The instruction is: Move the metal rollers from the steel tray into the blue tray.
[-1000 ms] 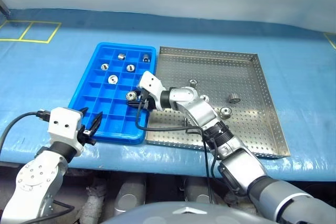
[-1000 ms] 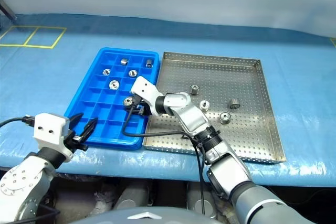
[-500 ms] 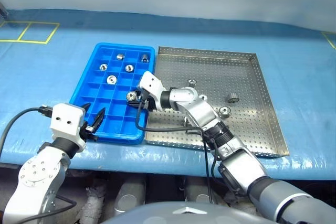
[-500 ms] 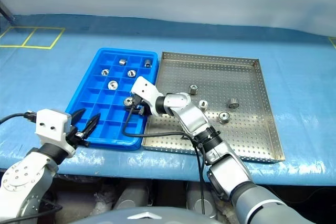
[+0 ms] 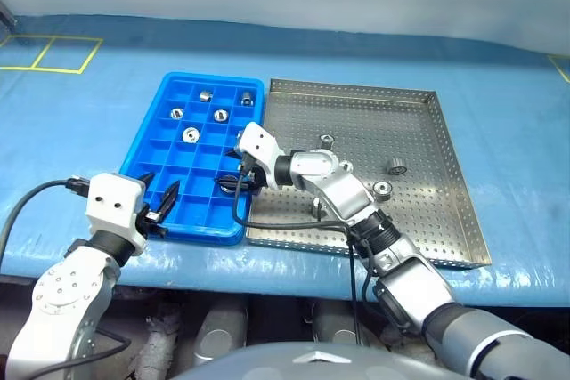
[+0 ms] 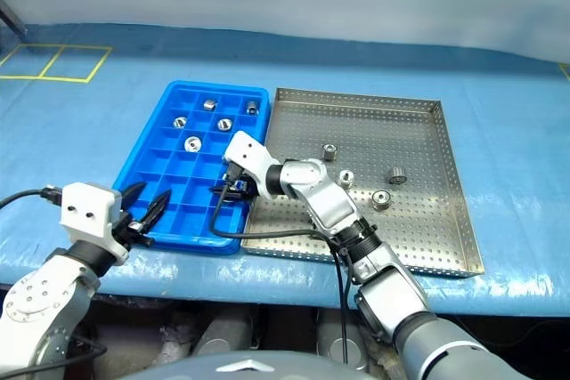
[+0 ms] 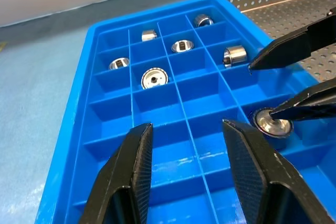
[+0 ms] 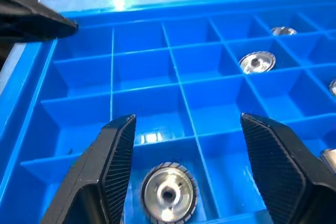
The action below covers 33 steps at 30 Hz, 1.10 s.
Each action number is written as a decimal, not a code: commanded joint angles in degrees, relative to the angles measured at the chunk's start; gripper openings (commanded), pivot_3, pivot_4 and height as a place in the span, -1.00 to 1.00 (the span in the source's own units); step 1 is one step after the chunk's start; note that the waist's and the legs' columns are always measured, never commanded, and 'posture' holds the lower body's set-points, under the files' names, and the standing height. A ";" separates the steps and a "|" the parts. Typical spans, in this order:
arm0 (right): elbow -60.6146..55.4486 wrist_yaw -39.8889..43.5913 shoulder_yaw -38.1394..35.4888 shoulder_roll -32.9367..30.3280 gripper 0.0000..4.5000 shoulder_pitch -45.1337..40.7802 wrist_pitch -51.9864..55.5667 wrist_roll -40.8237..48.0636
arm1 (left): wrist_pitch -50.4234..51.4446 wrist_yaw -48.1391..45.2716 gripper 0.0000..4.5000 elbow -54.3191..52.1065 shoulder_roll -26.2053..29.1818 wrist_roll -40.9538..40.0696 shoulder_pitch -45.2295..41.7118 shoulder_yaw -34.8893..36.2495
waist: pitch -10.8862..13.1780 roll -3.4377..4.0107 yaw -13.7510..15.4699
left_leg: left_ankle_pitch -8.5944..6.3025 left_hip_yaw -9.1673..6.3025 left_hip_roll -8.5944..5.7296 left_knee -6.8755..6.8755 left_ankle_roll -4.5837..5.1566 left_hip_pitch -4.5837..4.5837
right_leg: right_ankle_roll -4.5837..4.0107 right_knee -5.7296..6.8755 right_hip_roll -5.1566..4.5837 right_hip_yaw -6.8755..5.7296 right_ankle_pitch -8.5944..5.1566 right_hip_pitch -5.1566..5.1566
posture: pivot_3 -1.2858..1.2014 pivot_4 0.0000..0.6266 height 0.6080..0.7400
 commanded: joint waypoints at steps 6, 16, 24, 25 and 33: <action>-22.50 -3.89 -8.98 -12.12 0.49 10.31 6.47 0.55 | -1.10 -2.20 -0.01 4.44 0.90 0.04 -9.86 -9.32 | -0.02 -0.01 0.06 | -0.02 -0.03 -0.08 0.01 0.04 -0.02 | 0.04 -0.06 -0.09 -0.07 -0.01 0.08 | 0.04 -0.52 1.00; -33.44 -6.09 -14.32 -20.06 0.49 25.05 15.85 4.95 | -2.66 -5.94 -0.01 11.51 2.14 0.47 -18.46 -15.74 | 0.01 0.00 -4.02 | -0.04 0.31 0.12 0.01 0.02 0.05 | 0.23 0.01 -0.06 0.18 -0.09 0.01 | -0.07 -0.52 1.00; -29.61 -10.66 -13.58 -18.02 0.49 25.89 16.36 3.92 | -2.81 -6.52 -0.01 11.98 2.15 0.76 -19.29 -16.39 | 0.01 -0.01 -5.03 | -0.06 0.45 0.06 0.16 0.09 0.07 | 0.38 0.02 0.13 0.30 -0.02 0.09 | -0.06 -0.52 1.00; -29.24 -11.12 -14.08 -18.22 0.49 25.61 16.16 3.88 | -2.81 -6.50 -0.01 11.86 2.15 0.78 -19.10 -16.41 | 0.01 -0.01 -4.99 | -0.06 0.44 0.05 0.18 0.10 0.05 | 0.39 0.01 0.12 0.29 -0.01 0.09 | -0.06 -0.52 1.00; -25.77 -17.69 -20.36 -21.05 0.49 21.48 15.75 1.28 | -3.07 -6.22 -0.01 11.75 1.68 0.92 -18.47 -17.13 | 0.01 -0.01 -4.79 | -0.07 0.38 0.03 0.21 0.13 0.03 | 0.43 0.00 0.09 0.30 0.01 0.07 | -0.05 -0.52 1.00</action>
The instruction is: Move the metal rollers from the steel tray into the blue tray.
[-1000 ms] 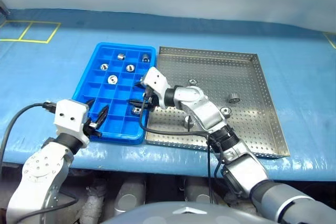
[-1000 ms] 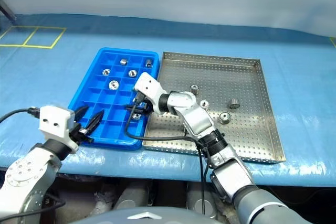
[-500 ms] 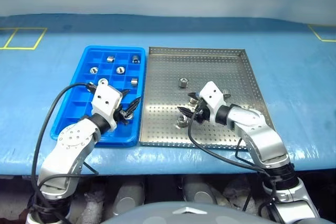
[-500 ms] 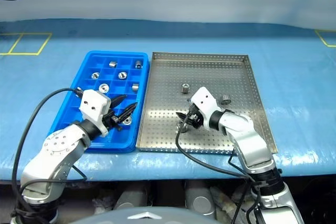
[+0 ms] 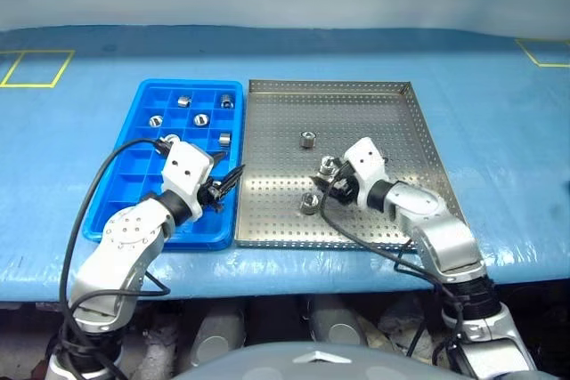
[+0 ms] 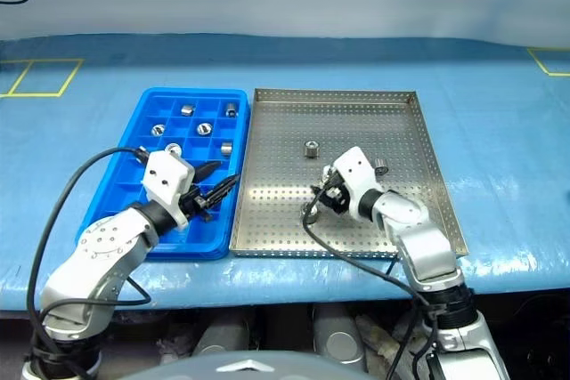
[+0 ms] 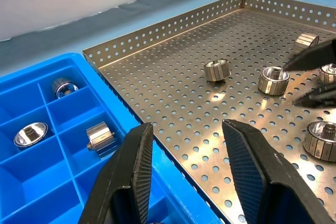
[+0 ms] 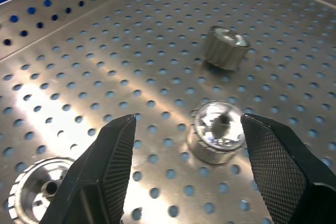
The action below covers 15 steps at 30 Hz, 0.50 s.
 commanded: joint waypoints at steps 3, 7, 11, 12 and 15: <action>0.47 -5.14 -4.20 -2.69 0.49 -1.64 0.09 -3.40 | -1.69 -0.02 -0.01 -1.05 0.10 0.27 -0.12 -0.22 | 0.00 0.00 0.12 | 0.00 0.04 0.01 -0.01 0.00 -0.01 | 0.00 0.00 0.01 0.00 0.00 -0.01 | -0.05 -0.52 1.00; -1.61 -5.10 -6.36 -4.65 0.49 0.42 1.29 -2.91 | -1.98 -0.24 -0.01 -0.89 0.38 0.19 0.13 0.06 | 0.00 0.00 0.31 | -0.01 0.09 0.00 0.00 0.02 -0.06 | -0.01 -0.01 0.00 0.01 0.00 -0.05 | -0.06 -0.52 1.00; -5.47 -4.33 -7.41 -5.49 0.49 3.74 3.27 -1.56 | -2.03 -0.54 -0.01 -0.46 0.71 0.14 -0.07 0.14 | 0.00 0.00 0.31 | -0.02 0.11 0.01 0.00 0.03 -0.07 | -0.01 -0.01 0.01 0.01 0.00 -0.04 | -0.07 -0.52 1.00; -6.56 -4.15 -7.55 -5.46 0.49 4.59 3.78 -1.13 | -2.00 -0.60 -0.01 -0.35 0.74 0.09 -0.21 0.13 | 0.00 0.00 0.26 | -0.02 0.13 0.01 0.00 0.03 -0.06 | 0.00 -0.01 0.01 0.01 0.00 -0.04 | -0.07 -0.52 1.00; -9.06 -3.89 -8.34 -4.88 0.49 6.66 5.12 0.36 | -1.96 -0.78 -0.01 0.06 0.85 0.03 -0.67 -0.11 | 0.00 0.00 0.01 | -0.02 0.20 0.02 0.01 0.03 -0.03 | 0.01 0.00 0.03 0.06 0.00 -0.02 | -0.08 -0.52 1.00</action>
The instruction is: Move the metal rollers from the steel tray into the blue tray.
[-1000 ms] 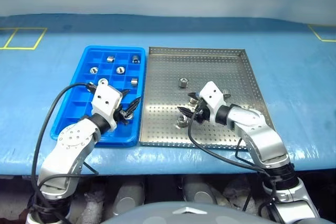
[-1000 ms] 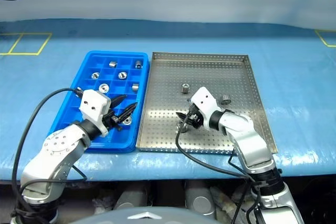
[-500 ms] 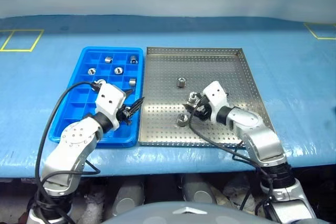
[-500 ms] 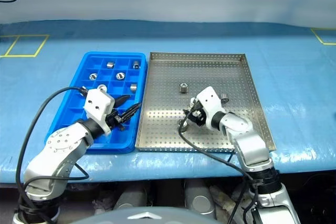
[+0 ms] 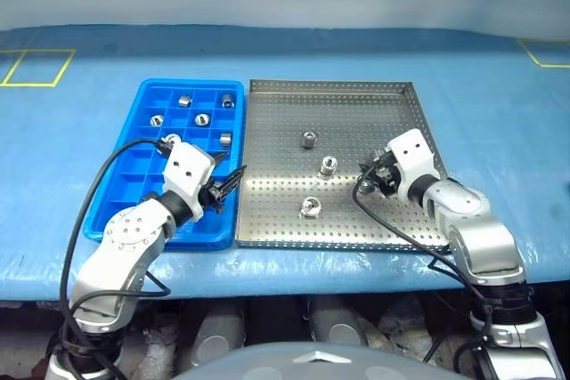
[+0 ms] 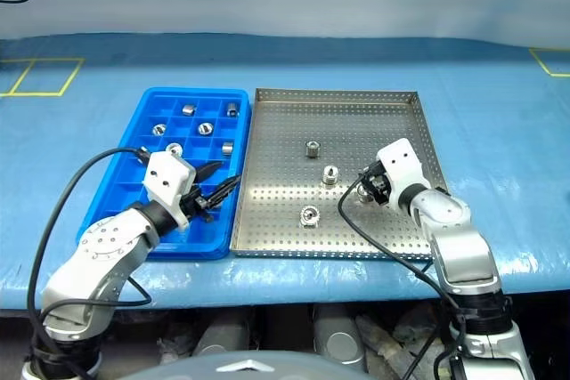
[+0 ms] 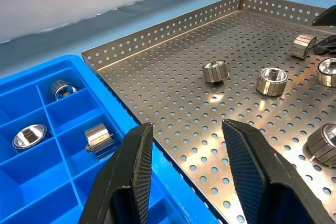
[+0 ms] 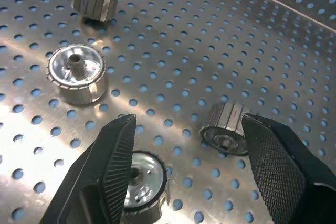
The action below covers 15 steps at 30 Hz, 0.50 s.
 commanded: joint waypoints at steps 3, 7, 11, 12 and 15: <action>-5.01 -0.07 -2.97 1.17 0.49 1.77 1.78 3.46 | -1.16 -0.74 -0.01 0.35 0.37 0.08 -1.13 -0.34 | 0.00 0.00 -0.33 | 0.00 0.04 0.00 0.05 0.01 0.02 | 0.05 0.00 0.01 0.02 0.03 0.04 | -0.09 -0.52 1.00; -4.30 -0.70 -2.64 1.89 0.49 2.24 2.05 4.05 | -1.20 -1.08 -0.01 0.82 0.31 0.18 -1.63 -0.53 | 0.00 0.00 -0.52 | -0.01 0.10 0.00 0.07 0.03 0.05 | 0.09 0.00 0.03 0.06 0.04 0.07 | -0.09 -0.52 1.00; -1.93 -1.06 -1.79 2.06 0.49 2.36 1.86 3.67 | -1.21 -1.14 -0.01 0.94 0.32 0.21 -1.90 -0.56 | 0.00 0.00 -0.54 | -0.01 0.12 0.00 0.06 0.03 0.04 | 0.08 -0.01 0.03 0.07 0.04 0.06 | -0.09 -0.52 1.00; -1.52 -1.06 -1.58 2.20 0.49 2.38 1.82 3.76 | -1.22 -1.10 -0.01 0.86 0.35 0.22 -1.79 -0.48 | 0.00 0.00 -0.54 | -0.01 0.12 0.00 0.06 0.04 0.04 | 0.08 -0.01 0.03 0.07 0.04 0.06 | -0.08 -0.52 1.00; -0.27 -1.39 -1.04 2.22 0.49 2.22 1.88 3.47 | -1.19 -0.97 -0.01 0.56 0.41 0.22 -1.39 -0.22 | 0.00 0.00 -0.51 | -0.01 0.12 0.00 0.06 0.04 0.04 | 0.08 -0.01 0.03 0.08 0.04 0.05 | -0.08 -0.52 1.00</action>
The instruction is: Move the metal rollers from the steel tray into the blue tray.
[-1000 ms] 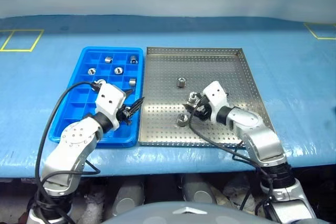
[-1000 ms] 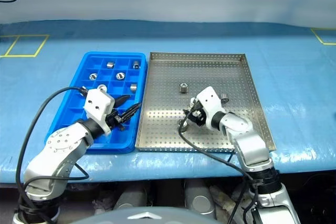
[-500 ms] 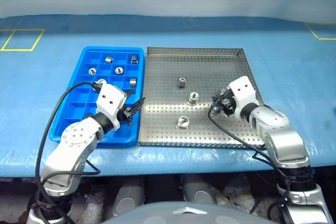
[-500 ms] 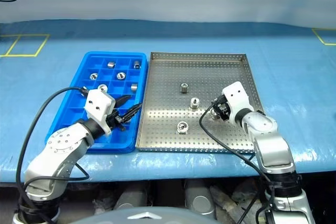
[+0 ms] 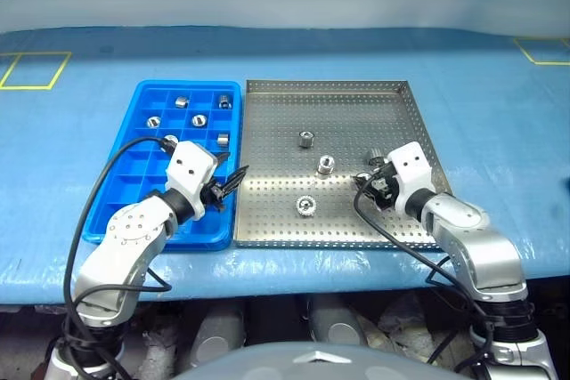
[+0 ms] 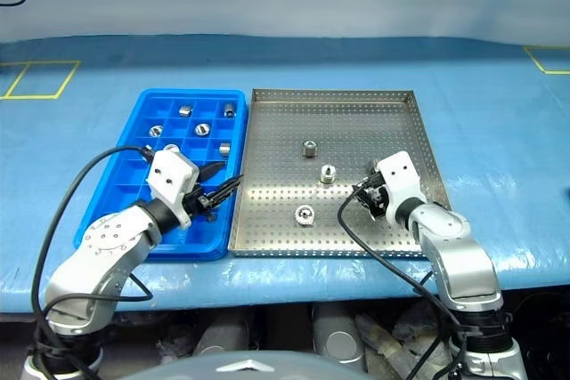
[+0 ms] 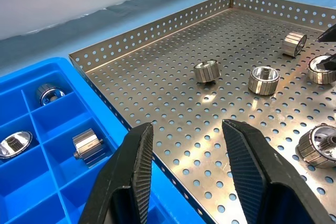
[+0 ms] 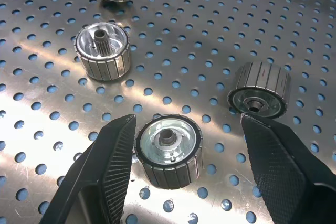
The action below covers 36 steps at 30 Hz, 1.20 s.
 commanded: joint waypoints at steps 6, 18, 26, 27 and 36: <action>1.59 -0.10 1.17 0.17 0.49 -0.57 -0.12 0.31 | -1.16 0.37 -0.01 -1.20 0.34 0.29 0.30 0.78 | 0.00 0.00 0.06 | 0.00 0.01 0.00 0.00 0.00 0.00 | 0.00 0.00 0.00 0.01 0.00 0.00 | -0.07 -0.52 1.00; 2.35 -0.69 1.78 0.53 -0.23 -1.11 0.13 0.20 | -1.16 0.80 -0.01 -1.58 0.32 0.49 0.63 1.07 | 0.00 0.00 0.15 | 0.00 0.00 0.00 0.00 0.01 0.00 | 0.00 0.00 0.00 0.01 0.00 0.00 | -0.07 -0.52 1.00; -2.94 2.38 5.22 2.34 -0.23 -8.00 -3.36 2.42 | -0.39 1.57 -0.01 -3.61 1.67 0.15 2.98 5.79 | 0.00 0.00 -0.45 | 0.00 0.03 0.02 0.00 0.00 0.02 | 0.02 0.03 0.03 0.06 0.01 -0.03 | -0.04 -0.52 1.00; -2.83 3.07 6.45 3.17 -0.23 -9.76 -4.09 2.75 | -0.16 1.90 -0.01 -4.20 2.01 0.11 3.92 7.15 | 0.01 -0.01 -0.64 | 0.00 0.01 0.04 0.00 0.00 0.03 | 0.02 0.04 0.05 0.07 0.02 -0.03 | -0.03 -0.52 1.00; 11.53 10.47 18.86 14.07 -0.23 -24.98 -16.14 1.71 | 1.49 4.97 -0.01 -10.89 1.97 -0.09 15.24 17.92 | 0.02 -0.03 1.22 | -0.01 -0.28 0.03 -0.05 0.00 0.00 | -0.03 -0.01 -0.12 -0.03 0.02 -0.08 | 0.07 -0.52 1.00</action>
